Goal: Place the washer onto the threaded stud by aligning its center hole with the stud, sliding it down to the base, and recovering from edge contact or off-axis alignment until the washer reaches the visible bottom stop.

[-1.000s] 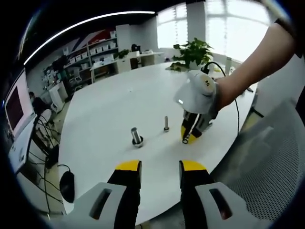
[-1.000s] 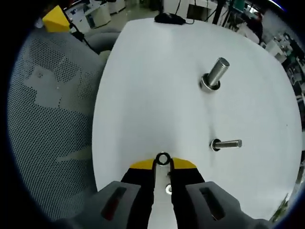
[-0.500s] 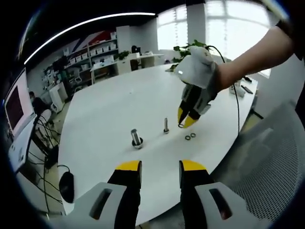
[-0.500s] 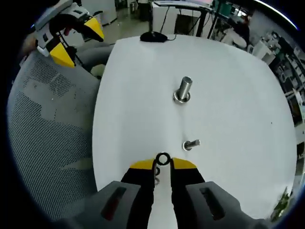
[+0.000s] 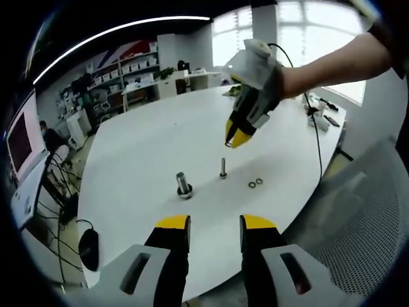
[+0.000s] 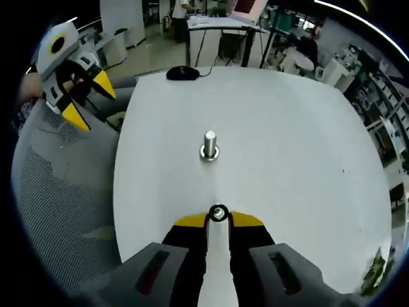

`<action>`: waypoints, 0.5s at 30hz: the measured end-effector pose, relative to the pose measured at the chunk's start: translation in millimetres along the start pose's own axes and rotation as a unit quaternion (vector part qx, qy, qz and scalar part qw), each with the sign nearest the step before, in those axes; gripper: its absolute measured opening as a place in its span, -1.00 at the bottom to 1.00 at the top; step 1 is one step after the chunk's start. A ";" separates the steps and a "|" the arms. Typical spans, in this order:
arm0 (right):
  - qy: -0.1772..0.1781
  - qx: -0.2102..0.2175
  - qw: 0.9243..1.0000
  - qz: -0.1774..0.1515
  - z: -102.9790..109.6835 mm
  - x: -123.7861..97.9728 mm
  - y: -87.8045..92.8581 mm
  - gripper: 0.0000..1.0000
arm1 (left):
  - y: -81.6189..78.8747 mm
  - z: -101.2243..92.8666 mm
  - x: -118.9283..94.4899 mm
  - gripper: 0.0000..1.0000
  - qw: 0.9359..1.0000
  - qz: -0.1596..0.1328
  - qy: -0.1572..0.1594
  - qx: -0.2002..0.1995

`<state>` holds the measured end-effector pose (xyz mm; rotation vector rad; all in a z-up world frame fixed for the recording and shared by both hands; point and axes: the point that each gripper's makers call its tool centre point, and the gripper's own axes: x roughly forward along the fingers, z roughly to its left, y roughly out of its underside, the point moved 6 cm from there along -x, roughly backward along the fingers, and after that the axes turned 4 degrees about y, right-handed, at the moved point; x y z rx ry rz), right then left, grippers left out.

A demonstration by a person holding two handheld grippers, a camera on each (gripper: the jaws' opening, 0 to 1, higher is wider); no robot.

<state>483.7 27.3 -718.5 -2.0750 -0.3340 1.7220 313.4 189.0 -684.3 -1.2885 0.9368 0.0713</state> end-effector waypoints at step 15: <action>-0.017 0.000 0.999 0.039 -3.6 28.9 3.3 -0.73 | 1.7 -0.7 0.3 -0.43 1.000 0.003 0.002 -0.003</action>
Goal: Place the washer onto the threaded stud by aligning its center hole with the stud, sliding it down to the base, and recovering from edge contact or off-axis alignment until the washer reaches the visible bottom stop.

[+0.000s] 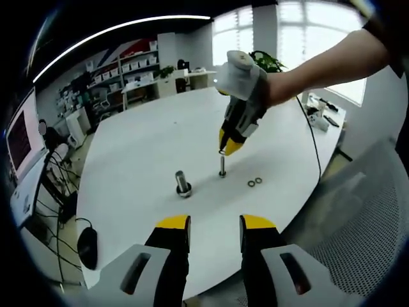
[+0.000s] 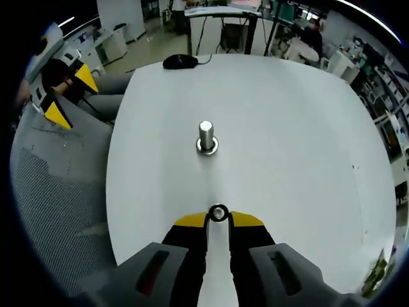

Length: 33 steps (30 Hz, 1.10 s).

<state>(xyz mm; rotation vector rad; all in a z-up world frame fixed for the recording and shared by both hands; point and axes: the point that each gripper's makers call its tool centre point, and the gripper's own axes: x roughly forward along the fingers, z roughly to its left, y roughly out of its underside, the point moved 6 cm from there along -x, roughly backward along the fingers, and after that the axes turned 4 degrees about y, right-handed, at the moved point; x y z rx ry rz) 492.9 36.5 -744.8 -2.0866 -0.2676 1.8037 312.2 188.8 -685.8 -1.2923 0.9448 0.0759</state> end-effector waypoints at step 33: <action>-0.018 0.001 0.999 0.043 2.7 47.7 14.4 -0.73 | 2.4 1.1 0.7 -0.44 1.000 0.005 0.000 -0.006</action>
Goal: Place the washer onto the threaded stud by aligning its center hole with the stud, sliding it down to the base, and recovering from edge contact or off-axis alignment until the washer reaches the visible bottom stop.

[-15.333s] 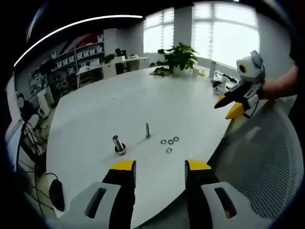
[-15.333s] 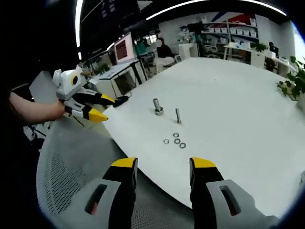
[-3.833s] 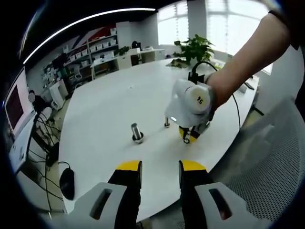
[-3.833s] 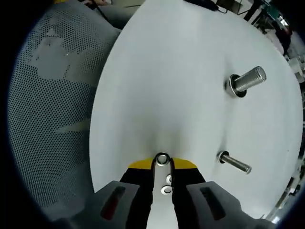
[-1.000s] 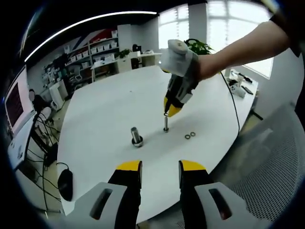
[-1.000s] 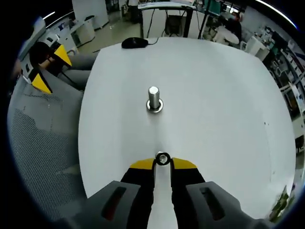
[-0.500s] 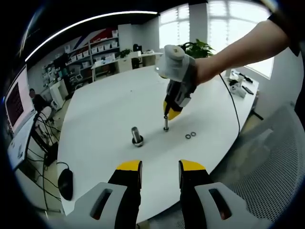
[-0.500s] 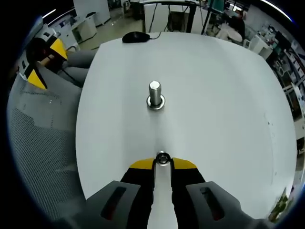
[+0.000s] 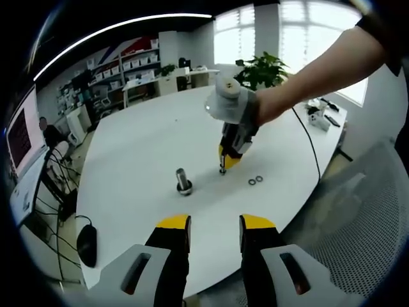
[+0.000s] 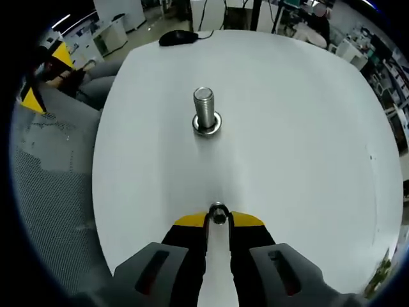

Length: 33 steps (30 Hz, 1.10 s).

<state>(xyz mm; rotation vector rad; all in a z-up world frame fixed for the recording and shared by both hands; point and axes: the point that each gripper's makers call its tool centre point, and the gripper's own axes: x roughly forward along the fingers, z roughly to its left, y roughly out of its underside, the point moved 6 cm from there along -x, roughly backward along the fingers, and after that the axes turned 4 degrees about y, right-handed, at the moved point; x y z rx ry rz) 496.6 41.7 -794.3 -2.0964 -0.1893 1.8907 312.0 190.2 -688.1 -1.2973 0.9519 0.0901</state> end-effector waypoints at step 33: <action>0.001 0.039 0.999 -0.016 4.2 -12.9 15.6 -0.62 | 0.6 -1.4 0.7 -0.43 1.000 0.001 0.004 0.000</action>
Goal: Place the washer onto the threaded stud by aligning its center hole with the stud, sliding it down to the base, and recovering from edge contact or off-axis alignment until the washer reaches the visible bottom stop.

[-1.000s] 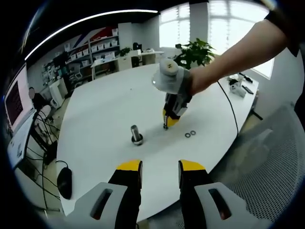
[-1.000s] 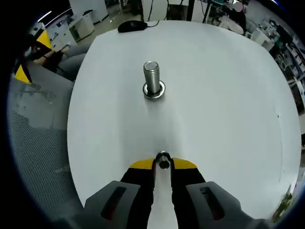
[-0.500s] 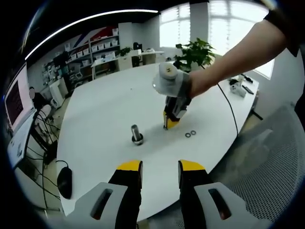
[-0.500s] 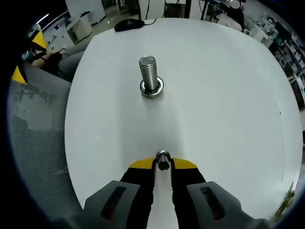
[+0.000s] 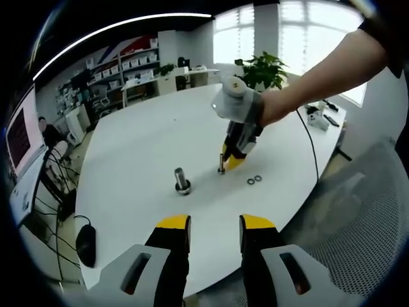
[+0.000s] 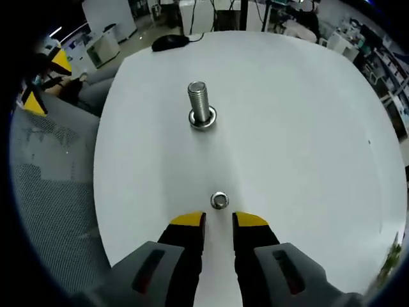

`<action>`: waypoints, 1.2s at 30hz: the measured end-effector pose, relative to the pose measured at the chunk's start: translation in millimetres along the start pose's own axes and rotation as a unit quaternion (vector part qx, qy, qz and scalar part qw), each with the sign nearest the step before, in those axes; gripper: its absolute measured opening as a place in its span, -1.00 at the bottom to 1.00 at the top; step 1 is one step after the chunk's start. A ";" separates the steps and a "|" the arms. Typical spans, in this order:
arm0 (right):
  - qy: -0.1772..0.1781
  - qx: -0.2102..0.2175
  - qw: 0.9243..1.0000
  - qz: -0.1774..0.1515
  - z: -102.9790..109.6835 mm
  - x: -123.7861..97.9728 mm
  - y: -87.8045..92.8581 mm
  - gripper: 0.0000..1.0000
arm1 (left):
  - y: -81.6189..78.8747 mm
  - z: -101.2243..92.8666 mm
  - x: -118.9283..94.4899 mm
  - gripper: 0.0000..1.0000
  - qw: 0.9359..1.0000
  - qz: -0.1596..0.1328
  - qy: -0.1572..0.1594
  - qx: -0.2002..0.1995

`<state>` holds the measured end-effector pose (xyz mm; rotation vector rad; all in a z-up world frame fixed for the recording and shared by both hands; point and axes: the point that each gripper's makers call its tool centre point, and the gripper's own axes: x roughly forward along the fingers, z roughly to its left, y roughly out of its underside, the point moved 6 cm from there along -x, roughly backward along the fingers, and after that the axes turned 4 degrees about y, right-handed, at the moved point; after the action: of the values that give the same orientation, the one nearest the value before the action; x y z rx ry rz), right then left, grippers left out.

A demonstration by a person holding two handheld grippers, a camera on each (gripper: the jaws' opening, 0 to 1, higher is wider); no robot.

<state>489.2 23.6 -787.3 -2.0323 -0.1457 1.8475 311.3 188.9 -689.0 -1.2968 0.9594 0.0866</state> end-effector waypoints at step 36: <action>-0.019 0.009 1.000 -0.002 34.3 -9.3 42.1 -0.56 | 0.4 -0.1 0.3 -0.43 1.000 0.004 -0.002 0.004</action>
<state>446.9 -10.8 -795.3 -1.9836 -0.1433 1.8790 311.3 188.8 -689.4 -1.2847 0.9605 0.0910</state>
